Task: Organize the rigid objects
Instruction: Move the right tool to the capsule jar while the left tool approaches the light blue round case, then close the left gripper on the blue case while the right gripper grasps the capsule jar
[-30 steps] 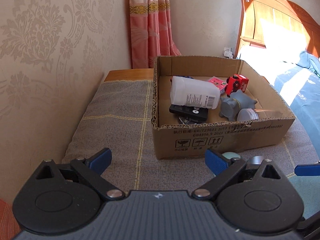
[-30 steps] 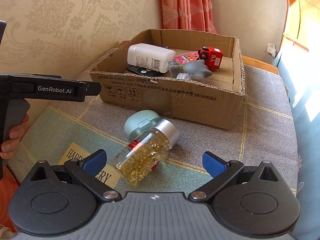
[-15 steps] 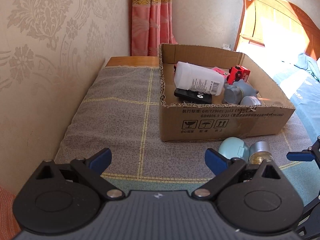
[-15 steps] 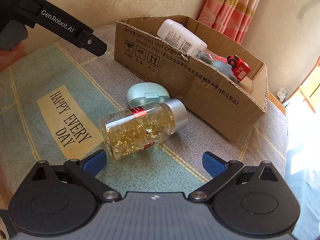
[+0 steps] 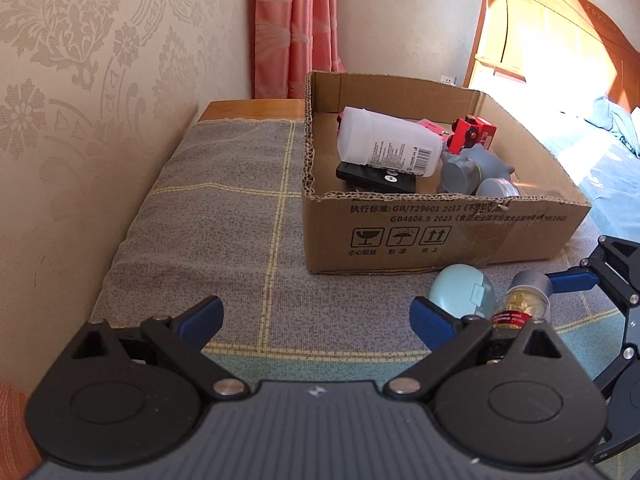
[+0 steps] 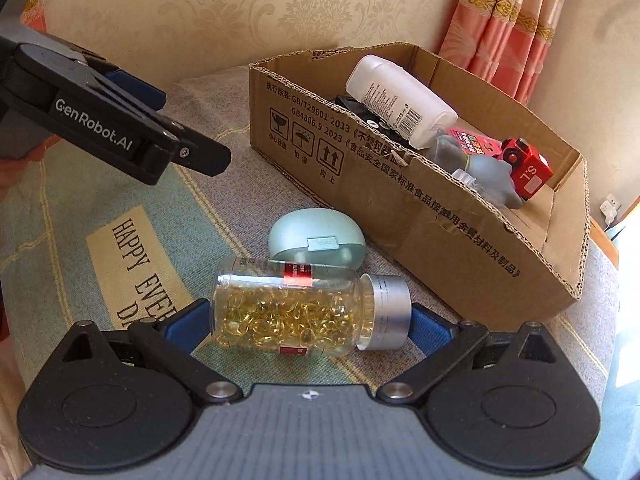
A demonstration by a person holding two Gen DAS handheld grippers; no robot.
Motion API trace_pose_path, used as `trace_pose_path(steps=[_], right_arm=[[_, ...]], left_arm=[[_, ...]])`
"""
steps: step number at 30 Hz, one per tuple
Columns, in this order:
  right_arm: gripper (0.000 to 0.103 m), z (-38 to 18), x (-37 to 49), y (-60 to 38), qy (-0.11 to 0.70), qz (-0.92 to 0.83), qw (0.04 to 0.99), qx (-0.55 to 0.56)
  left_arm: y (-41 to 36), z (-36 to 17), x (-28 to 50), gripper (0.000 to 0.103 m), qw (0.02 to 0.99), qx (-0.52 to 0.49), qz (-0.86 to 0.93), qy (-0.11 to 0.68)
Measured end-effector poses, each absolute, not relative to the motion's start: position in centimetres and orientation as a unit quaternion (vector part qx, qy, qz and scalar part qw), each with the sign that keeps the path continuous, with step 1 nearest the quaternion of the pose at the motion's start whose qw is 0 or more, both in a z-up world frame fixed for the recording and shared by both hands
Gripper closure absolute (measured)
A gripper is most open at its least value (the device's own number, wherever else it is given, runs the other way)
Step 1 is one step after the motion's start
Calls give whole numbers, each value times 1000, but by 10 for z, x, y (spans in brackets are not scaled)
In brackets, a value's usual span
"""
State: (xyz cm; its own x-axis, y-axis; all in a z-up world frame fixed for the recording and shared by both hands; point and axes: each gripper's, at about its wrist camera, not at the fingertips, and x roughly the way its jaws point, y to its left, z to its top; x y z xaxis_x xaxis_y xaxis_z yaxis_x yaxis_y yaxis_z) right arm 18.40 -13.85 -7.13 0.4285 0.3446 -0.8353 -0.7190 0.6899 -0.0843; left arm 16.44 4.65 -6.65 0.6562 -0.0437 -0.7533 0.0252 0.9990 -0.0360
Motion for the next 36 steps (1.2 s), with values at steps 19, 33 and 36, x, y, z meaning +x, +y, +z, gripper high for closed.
trace_pose_path(steps=[19, 33, 36], right_arm=[[5, -68, 176, -186, 464, 189, 856, -130], [0, -85, 145, -198, 464, 187, 858, -117], [0, -85, 143, -198, 460, 183, 861, -114]], left_arm=[[9, -72, 169, 4, 903, 18, -101, 418], [-27, -93, 192, 21, 888, 75, -169, 421], [-29, -97, 196, 28, 885, 78, -181, 422]])
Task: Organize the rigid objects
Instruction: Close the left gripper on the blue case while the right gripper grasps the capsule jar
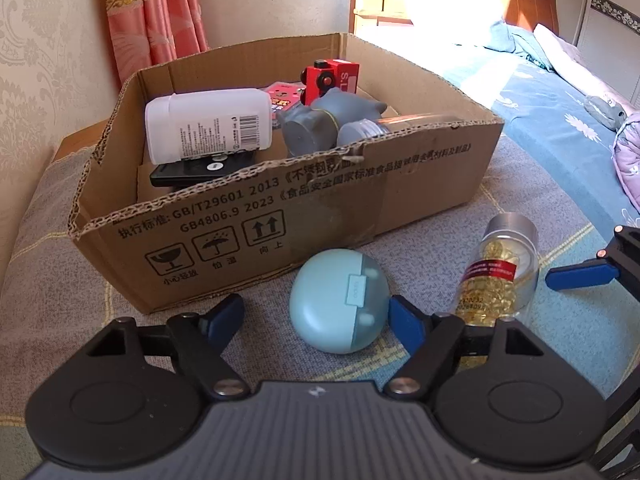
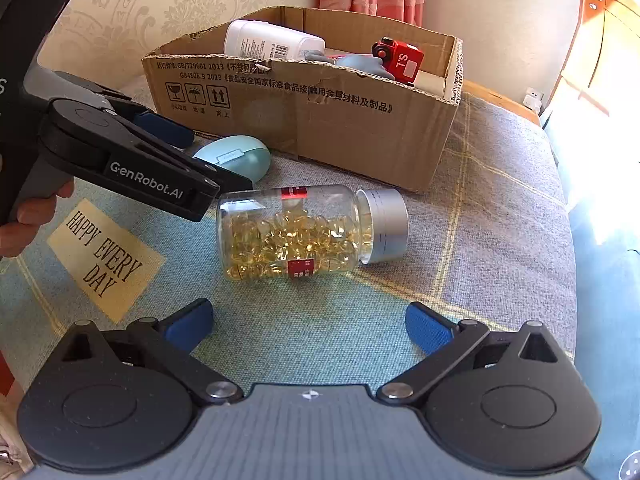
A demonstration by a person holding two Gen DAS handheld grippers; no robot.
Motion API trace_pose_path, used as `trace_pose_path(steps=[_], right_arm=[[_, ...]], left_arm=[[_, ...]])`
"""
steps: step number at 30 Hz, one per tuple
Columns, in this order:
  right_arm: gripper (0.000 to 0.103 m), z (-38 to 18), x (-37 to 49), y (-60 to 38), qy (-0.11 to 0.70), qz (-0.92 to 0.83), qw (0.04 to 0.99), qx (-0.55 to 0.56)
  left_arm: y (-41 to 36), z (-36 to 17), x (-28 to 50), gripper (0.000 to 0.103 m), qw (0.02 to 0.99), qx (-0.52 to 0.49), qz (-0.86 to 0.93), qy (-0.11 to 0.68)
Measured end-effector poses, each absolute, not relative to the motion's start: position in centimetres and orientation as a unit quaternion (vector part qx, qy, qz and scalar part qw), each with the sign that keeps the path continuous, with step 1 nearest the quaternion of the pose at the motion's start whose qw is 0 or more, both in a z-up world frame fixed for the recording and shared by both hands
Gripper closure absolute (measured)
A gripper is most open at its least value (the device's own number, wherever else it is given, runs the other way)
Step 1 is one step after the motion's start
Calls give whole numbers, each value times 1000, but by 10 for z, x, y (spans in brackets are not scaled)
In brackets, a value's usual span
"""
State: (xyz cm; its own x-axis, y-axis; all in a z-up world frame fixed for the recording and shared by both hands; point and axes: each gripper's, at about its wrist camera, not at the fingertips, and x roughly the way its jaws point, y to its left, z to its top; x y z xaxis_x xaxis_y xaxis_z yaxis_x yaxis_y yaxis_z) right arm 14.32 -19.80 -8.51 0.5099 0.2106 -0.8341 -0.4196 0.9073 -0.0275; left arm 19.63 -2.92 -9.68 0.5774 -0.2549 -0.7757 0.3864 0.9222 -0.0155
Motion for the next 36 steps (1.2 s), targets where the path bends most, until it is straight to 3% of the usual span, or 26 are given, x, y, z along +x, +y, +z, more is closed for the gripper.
trace_pose_path(steps=[2, 6, 18, 20, 22, 23, 24, 30, 36], right_arm=[[0, -85, 144, -198, 459, 181, 863, -112], [0, -85, 142, -198, 455, 180, 865, -111], [0, -85, 138, -199, 446, 172, 872, -104], [0, -86, 136, -199, 444, 162, 875, -100], [0, -86, 134, -199, 441, 159, 878, -99], [0, -86, 133, -200, 439, 160, 879, -100], [0, -86, 133, -200, 438, 161, 879, -100], [0, -86, 129, -202, 434, 159, 881, -97], [0, -87, 129, -202, 432, 163, 882, -99]], left_arm=[[-31, -97, 196, 30, 886, 81, -186, 416], [-35, -94, 194, 51, 888, 80, -195, 409], [7, -91, 169, 51, 894, 36, -91, 437], [12, -91, 164, 47, 895, 33, -85, 437], [13, -93, 164, 34, 894, 36, -82, 439], [13, -95, 164, 19, 892, 35, -77, 444], [13, -97, 164, 14, 891, 34, -76, 447], [12, -102, 166, 1, 890, 39, -93, 445], [10, -103, 165, 0, 894, 41, -96, 436]])
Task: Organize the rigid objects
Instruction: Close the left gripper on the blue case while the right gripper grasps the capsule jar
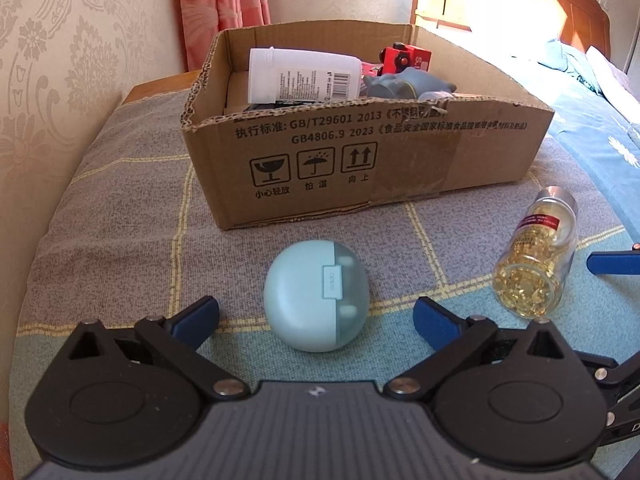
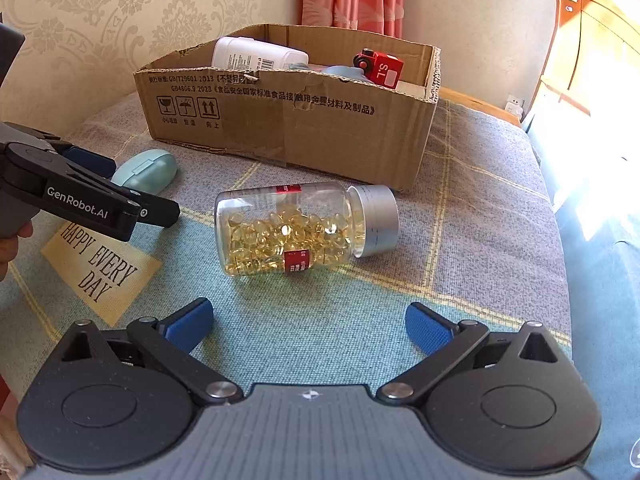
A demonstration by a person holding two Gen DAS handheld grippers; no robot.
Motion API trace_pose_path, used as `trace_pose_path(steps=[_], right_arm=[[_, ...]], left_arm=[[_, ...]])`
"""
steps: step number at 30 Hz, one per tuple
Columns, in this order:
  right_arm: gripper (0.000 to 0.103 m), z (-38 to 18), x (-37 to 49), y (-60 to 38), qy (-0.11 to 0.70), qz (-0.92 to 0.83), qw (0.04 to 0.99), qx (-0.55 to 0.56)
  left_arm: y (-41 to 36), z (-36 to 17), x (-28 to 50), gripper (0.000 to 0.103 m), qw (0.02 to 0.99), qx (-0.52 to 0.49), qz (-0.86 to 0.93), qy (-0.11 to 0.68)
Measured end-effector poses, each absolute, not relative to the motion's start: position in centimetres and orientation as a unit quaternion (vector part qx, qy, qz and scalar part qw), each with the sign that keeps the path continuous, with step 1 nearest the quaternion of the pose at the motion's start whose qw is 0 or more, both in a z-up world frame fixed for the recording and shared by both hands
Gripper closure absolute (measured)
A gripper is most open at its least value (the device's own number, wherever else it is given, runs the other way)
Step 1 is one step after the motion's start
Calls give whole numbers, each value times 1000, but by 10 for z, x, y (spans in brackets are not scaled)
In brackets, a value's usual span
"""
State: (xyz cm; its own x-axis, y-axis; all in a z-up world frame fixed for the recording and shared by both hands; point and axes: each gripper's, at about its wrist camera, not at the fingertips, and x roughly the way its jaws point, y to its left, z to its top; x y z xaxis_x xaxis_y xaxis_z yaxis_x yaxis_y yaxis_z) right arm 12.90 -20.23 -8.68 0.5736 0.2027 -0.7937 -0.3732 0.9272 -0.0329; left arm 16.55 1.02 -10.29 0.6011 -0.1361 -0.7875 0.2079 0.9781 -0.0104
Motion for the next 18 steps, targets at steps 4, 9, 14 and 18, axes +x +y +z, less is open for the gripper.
trace_pose_path(steps=[4, 9, 14, 18], right_arm=[[0, -86, 134, -203, 436, 177, 876, -106], [0, -86, 143, -206, 438, 196, 870, -116], [0, -87, 150, -207, 432, 198, 872, -117], [0, -88, 157, -205, 428, 203, 873, -118]], left_arm=[[11, -104, 163, 0, 897, 41, -98, 429], [11, -103, 162, 0, 898, 40, -96, 428], [13, -104, 159, 0, 902, 40, -98, 419], [13, -104, 158, 0, 903, 40, -100, 416]])
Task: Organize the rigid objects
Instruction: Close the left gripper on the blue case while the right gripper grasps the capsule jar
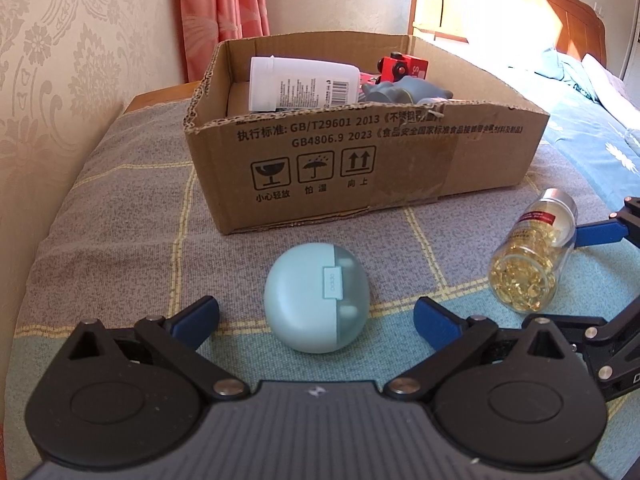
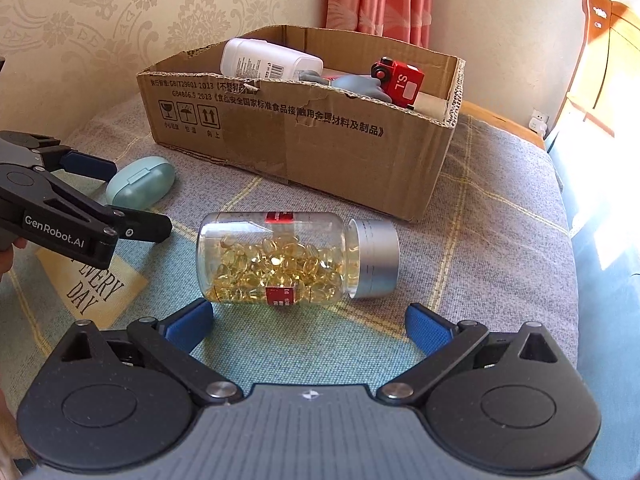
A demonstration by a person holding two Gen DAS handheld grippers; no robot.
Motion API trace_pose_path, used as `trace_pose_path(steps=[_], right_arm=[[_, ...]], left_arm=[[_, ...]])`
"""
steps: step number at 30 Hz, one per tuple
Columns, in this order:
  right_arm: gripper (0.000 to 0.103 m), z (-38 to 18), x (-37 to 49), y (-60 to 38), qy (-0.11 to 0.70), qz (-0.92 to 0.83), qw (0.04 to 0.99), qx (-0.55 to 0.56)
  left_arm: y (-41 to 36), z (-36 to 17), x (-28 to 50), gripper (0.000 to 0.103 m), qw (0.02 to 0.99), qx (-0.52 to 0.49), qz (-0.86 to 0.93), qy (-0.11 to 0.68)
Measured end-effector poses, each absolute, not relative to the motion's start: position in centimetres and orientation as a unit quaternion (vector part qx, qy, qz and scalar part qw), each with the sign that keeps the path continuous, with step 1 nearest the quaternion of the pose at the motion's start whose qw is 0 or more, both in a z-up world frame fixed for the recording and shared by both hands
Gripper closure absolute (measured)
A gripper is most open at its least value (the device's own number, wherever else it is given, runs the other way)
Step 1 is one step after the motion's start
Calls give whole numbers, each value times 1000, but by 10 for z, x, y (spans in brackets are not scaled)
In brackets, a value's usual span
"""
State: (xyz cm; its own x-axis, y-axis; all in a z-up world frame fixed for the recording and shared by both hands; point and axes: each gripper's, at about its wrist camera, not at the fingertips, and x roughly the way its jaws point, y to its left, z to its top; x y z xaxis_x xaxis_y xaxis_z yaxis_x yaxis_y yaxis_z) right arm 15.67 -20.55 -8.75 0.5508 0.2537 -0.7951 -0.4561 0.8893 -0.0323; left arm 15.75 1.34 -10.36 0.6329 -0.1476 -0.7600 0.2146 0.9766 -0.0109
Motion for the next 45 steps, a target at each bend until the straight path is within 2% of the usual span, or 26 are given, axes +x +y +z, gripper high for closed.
trace_pose_path(steps=[10, 14, 20, 27, 34, 39, 45], right_arm=[[0, -79, 165, -190, 441, 192, 868, -122], [0, -74, 168, -184, 446, 192, 868, -102], [0, -72, 177, -172, 442, 183, 870, -118], [0, -70, 183, -166, 443, 167, 873, -117], [5, -74, 184, -161, 453, 146, 870, -128], [7, -73, 182, -162, 454, 146, 869, -130], [7, -70, 179, -164, 455, 158, 865, -143]], left_arm=[[13, -100, 161, 5, 900, 47, -112, 418], [14, -98, 162, 13, 900, 48, -116, 417], [16, -97, 164, 14, 901, 48, -116, 415], [12, -95, 167, 36, 901, 48, -121, 415], [10, -95, 167, 39, 901, 51, -125, 413], [10, -93, 168, 51, 900, 51, -127, 414], [10, -91, 169, 51, 896, 59, -131, 421]])
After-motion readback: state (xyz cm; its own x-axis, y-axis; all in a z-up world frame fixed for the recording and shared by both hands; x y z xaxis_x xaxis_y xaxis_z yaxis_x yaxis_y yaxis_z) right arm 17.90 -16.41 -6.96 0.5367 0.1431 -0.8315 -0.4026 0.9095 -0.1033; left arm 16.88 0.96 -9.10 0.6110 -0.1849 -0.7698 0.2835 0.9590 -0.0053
